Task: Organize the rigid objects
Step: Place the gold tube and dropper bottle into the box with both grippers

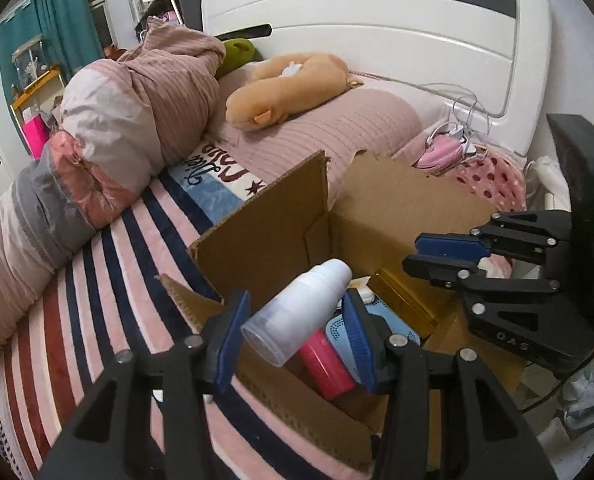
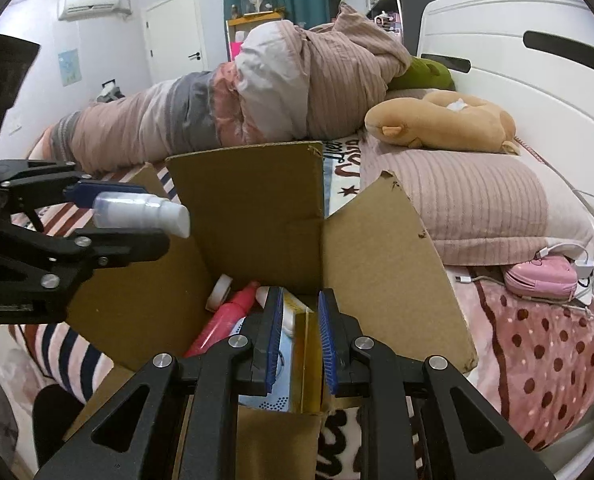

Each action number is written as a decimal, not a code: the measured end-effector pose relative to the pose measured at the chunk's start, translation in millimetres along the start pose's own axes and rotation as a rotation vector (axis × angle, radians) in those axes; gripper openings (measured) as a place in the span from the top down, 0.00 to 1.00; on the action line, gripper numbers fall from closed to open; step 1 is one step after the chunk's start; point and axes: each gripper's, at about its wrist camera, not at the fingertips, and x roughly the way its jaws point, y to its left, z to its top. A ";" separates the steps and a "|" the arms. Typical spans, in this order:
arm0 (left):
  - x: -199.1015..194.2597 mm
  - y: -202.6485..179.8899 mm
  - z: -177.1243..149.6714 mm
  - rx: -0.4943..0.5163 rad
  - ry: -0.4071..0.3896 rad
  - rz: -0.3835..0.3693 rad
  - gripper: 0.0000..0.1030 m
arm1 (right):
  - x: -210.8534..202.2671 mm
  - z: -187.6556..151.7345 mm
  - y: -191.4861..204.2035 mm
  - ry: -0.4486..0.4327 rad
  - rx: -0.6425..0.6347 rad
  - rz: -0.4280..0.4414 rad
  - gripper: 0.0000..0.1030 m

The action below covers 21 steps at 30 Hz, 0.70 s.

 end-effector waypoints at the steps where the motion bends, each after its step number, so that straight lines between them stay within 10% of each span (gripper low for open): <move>1: 2.3 -0.5 1.3 0.002 0.004 0.001 0.57 | -0.5 -0.6 -0.4 -0.002 0.002 0.004 0.87; 21: -55.4 28.6 -9.5 -0.075 -0.099 0.046 0.39 | -21.4 7.0 19.9 -0.023 -0.008 0.019 0.87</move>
